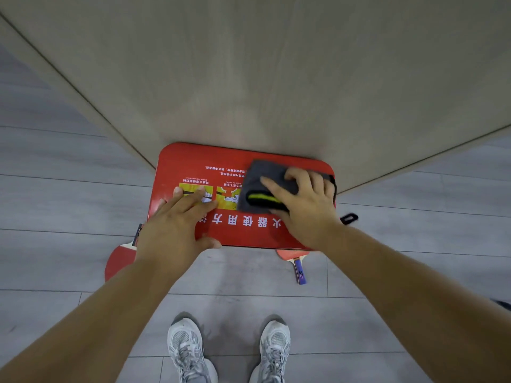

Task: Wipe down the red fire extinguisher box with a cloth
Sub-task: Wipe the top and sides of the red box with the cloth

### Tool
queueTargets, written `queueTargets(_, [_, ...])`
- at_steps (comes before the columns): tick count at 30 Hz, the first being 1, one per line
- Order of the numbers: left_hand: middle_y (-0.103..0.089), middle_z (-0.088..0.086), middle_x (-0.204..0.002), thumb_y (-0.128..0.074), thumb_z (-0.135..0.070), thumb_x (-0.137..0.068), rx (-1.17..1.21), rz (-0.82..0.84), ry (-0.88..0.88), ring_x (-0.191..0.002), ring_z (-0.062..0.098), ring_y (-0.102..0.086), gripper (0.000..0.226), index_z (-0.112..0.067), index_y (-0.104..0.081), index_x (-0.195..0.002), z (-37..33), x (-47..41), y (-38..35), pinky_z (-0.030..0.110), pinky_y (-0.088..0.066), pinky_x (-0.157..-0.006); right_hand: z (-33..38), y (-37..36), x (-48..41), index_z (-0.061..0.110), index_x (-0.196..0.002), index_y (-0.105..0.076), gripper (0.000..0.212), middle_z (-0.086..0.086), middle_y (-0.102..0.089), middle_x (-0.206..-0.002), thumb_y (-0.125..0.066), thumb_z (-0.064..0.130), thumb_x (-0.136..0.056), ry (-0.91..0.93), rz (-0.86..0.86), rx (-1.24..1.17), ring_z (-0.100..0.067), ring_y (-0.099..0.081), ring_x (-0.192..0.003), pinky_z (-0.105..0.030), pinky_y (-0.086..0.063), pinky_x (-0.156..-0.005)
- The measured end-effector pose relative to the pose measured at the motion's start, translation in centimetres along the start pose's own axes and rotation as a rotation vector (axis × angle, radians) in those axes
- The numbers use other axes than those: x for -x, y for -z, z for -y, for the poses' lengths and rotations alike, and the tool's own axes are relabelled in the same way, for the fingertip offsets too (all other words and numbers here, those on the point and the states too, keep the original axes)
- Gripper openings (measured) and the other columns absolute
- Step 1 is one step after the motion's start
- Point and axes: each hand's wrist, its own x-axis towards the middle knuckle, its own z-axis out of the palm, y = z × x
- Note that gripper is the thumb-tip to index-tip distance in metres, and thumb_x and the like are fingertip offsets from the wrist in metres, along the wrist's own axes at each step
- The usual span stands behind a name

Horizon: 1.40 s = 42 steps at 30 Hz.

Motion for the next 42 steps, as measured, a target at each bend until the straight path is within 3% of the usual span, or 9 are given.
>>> queueTargets(3, [-0.018,-0.012,-0.156,-0.053,-0.065,-0.070,0.031,-0.001,0.010,-0.147,0.019,-0.008,0.087,-0.032,-0.028,-0.146,0.2,0.1,0.0,0.041,-0.015,-0.117,0.5,0.8,-3.3,0.043,-0.146,-0.024,0.056,-0.007,-0.024,-0.145,-0.044,0.051,-0.094,-0.040,0.118,0.011,-0.031,-0.022,-0.129,-0.047,-0.018,-0.105])
queueTargets(6, [-0.008,-0.014,-0.157,-0.039,-0.070,-0.067,0.007,0.024,-0.004,-0.147,0.017,0.000,0.093,-0.032,-0.017,-0.148,0.6,0.2,0.0,0.036,-0.007,-0.116,0.8,1.2,-3.3,0.046,-0.146,-0.018,0.056,-0.004,-0.018,-0.148,-0.042,0.051,-0.095,-0.056,0.119,0.007,-0.029,-0.017,-0.131,-0.045,-0.014,-0.107])
queueTargets(9, [-0.006,-0.014,-0.158,-0.051,-0.066,-0.074,0.015,0.019,-0.022,-0.147,0.015,-0.002,0.089,-0.030,-0.017,-0.149,0.8,0.4,0.1,0.032,-0.010,-0.115,1.5,1.0,-2.7,0.048,-0.145,-0.019,0.055,0.000,-0.016,-0.147,-0.044,0.047,-0.095,-0.124,0.160,-0.049,-0.027,-0.015,-0.130,-0.042,-0.011,-0.106])
queueTargets(12, [-0.014,-0.010,-0.157,-0.069,-0.053,-0.073,0.103,-0.026,0.014,-0.143,0.018,-0.022,0.079,-0.027,-0.038,-0.140,1.3,0.8,0.8,0.039,-0.032,-0.110,3.1,0.4,-1.0,0.047,-0.142,-0.029,0.055,0.000,-0.023,-0.142,-0.052,0.044,-0.092,-0.157,0.125,-0.103,-0.028,-0.021,-0.123,-0.047,-0.017,-0.102])
queueTargets(15, [-0.015,-0.005,-0.157,-0.078,-0.040,-0.070,0.153,-0.071,0.068,-0.145,0.021,-0.013,0.077,-0.023,-0.044,-0.138,2.3,0.9,1.5,0.043,-0.026,-0.114,4.4,-0.6,2.4,0.042,-0.133,-0.043,0.054,-0.001,-0.033,-0.129,-0.056,0.044,-0.080,-0.063,0.069,-0.093,-0.028,-0.031,-0.109,-0.053,-0.036,-0.088])
queueTargets(19, [-0.008,-0.009,-0.158,-0.073,-0.042,-0.076,0.135,-0.009,0.105,-0.144,0.015,-0.014,0.083,-0.022,-0.032,-0.146,3.6,0.9,2.1,0.033,-0.022,-0.115,5.0,-1.2,5.5,0.042,-0.131,-0.042,0.056,-0.002,-0.037,-0.125,-0.055,0.046,-0.077,0.047,0.045,-0.038,-0.029,-0.037,-0.105,-0.051,-0.044,-0.079])
queueTargets(26, [-0.009,-0.012,-0.158,-0.073,-0.041,-0.075,0.158,-0.022,0.117,-0.144,0.010,-0.018,0.082,-0.023,-0.034,-0.145,3.4,0.7,2.0,0.034,-0.030,-0.113,4.5,-0.9,2.2,0.042,-0.134,-0.040,0.063,-0.002,-0.034,-0.125,-0.065,0.042,-0.077,0.091,0.032,-0.061,-0.028,-0.034,-0.106,-0.050,-0.040,-0.079])
queueTargets(34, [-0.012,-0.016,-0.156,-0.079,-0.034,-0.070,0.265,-0.073,0.123,-0.142,0.009,-0.022,0.084,-0.023,-0.038,-0.143,3.8,0.8,1.4,0.034,-0.032,-0.111,5.5,0.8,-6.1,0.048,-0.146,-0.011,0.060,-0.003,-0.013,-0.145,-0.044,0.048,-0.096,-0.020,0.173,-0.037,-0.028,-0.013,-0.128,-0.044,-0.013,-0.105])
queueTargets(42, [-0.013,-0.015,-0.157,-0.078,-0.042,-0.070,0.239,-0.084,0.112,-0.141,0.009,-0.025,0.090,-0.023,-0.033,-0.145,4.2,0.8,1.5,0.031,-0.031,-0.109,8.1,0.2,-3.2,0.047,-0.145,-0.021,0.061,-0.002,-0.017,-0.143,-0.053,0.043,-0.092,-0.091,0.144,-0.100,-0.028,-0.016,-0.121,-0.045,-0.015,-0.101])
